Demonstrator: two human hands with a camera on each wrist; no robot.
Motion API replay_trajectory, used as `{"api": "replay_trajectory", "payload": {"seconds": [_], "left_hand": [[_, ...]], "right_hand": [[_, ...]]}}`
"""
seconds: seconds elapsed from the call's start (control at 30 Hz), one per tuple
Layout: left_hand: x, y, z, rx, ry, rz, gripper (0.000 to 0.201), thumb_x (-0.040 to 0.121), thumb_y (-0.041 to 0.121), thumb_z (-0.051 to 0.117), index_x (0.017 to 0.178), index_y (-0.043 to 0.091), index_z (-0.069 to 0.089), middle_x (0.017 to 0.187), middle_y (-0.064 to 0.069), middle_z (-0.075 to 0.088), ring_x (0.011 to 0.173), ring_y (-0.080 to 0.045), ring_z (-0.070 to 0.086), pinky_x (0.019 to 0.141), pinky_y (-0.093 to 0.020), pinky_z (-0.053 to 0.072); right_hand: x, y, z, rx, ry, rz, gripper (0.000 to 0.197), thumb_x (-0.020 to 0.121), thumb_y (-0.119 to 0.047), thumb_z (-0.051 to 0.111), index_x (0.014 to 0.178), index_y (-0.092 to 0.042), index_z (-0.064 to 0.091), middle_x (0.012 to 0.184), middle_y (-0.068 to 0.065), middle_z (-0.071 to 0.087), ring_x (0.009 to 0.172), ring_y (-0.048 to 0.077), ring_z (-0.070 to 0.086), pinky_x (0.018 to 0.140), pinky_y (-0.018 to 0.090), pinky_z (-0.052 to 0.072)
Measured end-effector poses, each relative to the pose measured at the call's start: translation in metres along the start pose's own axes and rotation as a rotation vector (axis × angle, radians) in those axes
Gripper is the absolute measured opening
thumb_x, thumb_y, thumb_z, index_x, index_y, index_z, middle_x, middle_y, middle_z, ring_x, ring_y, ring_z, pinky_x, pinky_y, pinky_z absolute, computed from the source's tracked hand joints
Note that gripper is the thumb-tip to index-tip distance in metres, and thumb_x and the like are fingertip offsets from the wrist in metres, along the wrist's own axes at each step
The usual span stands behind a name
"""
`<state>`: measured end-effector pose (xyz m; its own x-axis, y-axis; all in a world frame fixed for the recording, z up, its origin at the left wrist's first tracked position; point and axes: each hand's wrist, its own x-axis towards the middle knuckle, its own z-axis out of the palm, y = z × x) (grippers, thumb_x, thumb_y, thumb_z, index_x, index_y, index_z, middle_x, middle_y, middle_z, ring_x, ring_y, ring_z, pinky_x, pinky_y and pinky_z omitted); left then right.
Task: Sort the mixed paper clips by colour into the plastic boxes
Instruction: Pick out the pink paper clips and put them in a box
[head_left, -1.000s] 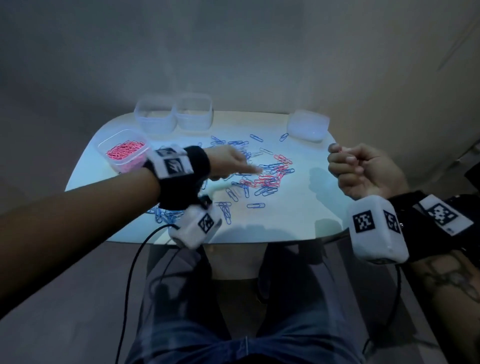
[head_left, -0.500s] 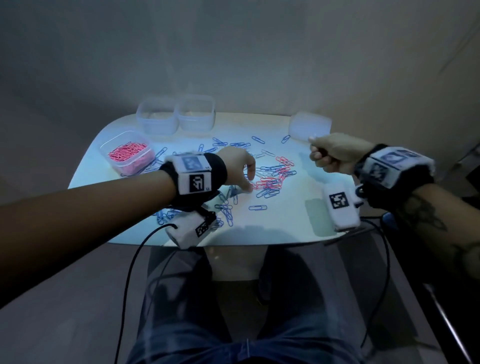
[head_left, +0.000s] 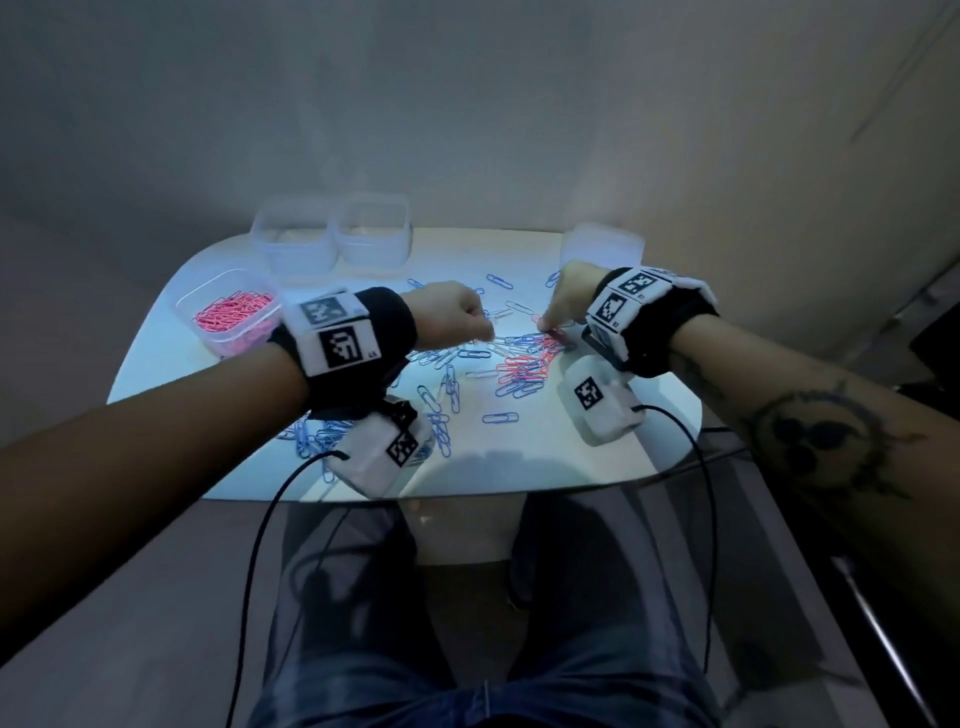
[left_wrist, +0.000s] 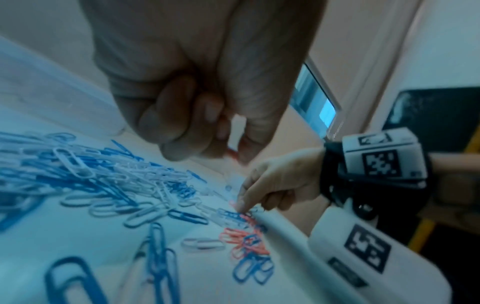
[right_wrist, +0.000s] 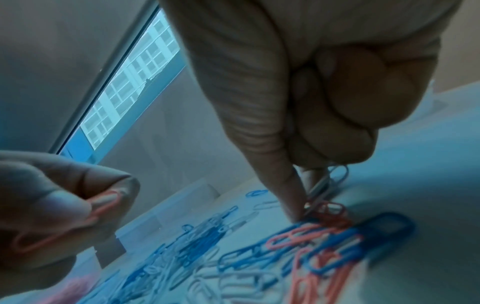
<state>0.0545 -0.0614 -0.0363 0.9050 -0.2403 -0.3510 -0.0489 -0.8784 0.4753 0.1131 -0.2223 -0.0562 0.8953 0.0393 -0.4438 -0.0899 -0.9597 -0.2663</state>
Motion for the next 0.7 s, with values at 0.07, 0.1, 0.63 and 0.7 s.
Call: {"api": "replay_trajectory", "payload": {"seconds": [0.07, 0.1, 0.63, 0.7], "left_hand": [[-0.004, -0.001, 0.0, -0.207, 0.089, -0.032, 0.014, 0.093, 0.02, 0.047, 0.085, 0.009, 0.049, 0.065, 0.0, 0.04, 0.059, -0.018, 0.035, 0.049, -0.022, 0.025], [-0.007, -0.002, 0.001, -0.339, 0.124, -0.049, 0.016, 0.093, 0.018, 0.044, 0.08, 0.01, 0.048, 0.063, -0.001, 0.038, 0.056, -0.018, 0.033, 0.047, -0.021, 0.023], [-0.017, -0.007, 0.043, -2.299, 0.092, -0.099, 0.044, 0.094, 0.004, 0.034, 0.059, -0.003, 0.059, 0.058, -0.013, 0.065, 0.05, -0.02, 0.067, 0.049, -0.025, 0.057], [-0.015, -0.007, 0.046, -2.297, 0.111, -0.101, 0.035, 0.096, 0.005, 0.029, 0.073, 0.0, 0.055, 0.064, -0.015, 0.068, 0.056, -0.022, 0.07, 0.053, -0.029, 0.056]], "right_hand": [[-0.004, -0.003, 0.001, -0.024, -0.004, 0.003, 0.034, 0.077, -0.024, 0.071, 0.058, -0.014, 0.044, 0.06, 0.002, 0.047, 0.069, 0.024, 0.049, 0.059, 0.026, 0.036], [-0.005, -0.004, 0.001, -0.052, 0.011, -0.007, 0.032, 0.076, -0.023, 0.07, 0.057, -0.015, 0.045, 0.06, 0.002, 0.049, 0.066, 0.024, 0.051, 0.056, 0.024, 0.035], [-0.048, -0.019, -0.032, 0.774, -0.177, -0.221, 0.038, 0.095, -0.01, 0.048, 0.058, -0.014, 0.039, 0.034, -0.008, 0.033, 0.026, 0.002, 0.023, 0.031, 0.008, 0.013], [-0.051, -0.021, -0.029, 0.674, -0.138, -0.198, 0.04, 0.095, -0.009, 0.049, 0.057, -0.013, 0.036, 0.036, -0.006, 0.032, 0.027, 0.003, 0.023, 0.032, 0.007, 0.014]]}}
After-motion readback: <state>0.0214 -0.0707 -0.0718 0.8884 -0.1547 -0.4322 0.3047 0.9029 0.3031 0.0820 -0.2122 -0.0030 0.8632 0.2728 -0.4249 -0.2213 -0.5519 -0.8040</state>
